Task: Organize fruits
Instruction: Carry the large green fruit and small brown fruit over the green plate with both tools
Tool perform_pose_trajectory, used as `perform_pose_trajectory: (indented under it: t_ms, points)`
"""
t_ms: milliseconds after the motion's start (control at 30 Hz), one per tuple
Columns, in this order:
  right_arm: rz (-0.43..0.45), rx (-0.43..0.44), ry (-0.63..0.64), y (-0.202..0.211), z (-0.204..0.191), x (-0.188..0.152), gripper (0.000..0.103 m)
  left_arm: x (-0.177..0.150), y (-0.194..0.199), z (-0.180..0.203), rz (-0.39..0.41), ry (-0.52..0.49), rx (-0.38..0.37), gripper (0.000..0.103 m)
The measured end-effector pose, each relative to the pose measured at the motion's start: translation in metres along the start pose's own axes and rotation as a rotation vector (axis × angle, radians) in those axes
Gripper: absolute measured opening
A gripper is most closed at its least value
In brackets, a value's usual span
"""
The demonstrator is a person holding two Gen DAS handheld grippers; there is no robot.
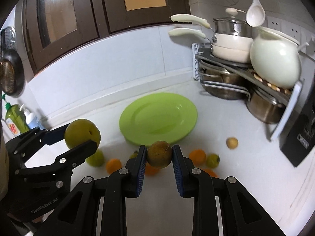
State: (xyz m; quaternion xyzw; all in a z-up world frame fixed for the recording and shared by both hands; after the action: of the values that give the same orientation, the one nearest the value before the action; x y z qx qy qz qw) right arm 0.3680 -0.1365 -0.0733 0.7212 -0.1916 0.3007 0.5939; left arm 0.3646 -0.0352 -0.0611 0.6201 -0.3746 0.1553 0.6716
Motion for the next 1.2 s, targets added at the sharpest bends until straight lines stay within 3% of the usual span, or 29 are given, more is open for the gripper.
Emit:
perform_pose_trajectory:
  t_ms: [333, 567, 933, 1200]
  points:
    - [-0.055, -0.015, 0.032, -0.045, 0.001, 0.042, 0.027, 0.037, -0.047, -0.026, -0.055, -0.014, -0.017, 0.050]
    - [-0.135, -0.030, 0.019, -0.089, 0.012, 0.054, 0.027, 0.050, -0.091, -0.039, -0.147, -0.003, -0.043, 0.050]
    - [-0.264, -0.011, -0.030, -0.145, 0.022, 0.056, 0.027, 0.043, -0.153, -0.050, -0.311, 0.012, -0.076, 0.050]
    - [-0.318, -0.006, -0.023, -0.166, 0.020, 0.048, 0.027, 0.032, -0.179, -0.056, -0.385, 0.018, -0.076, 0.050]
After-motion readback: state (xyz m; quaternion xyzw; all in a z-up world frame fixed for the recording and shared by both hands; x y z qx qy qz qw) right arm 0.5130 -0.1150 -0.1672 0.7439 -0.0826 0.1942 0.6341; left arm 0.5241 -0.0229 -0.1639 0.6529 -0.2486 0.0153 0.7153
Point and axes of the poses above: each gripper's, at about its wrist camera, not at the fingertips, and y roughly against the way its jaws point, z to its right, x to its top, the point moved 8 cm from there along -y, roughly the way its jaws point, and after that the axes turned 8 degrees about -z, right-handed, at the moved point
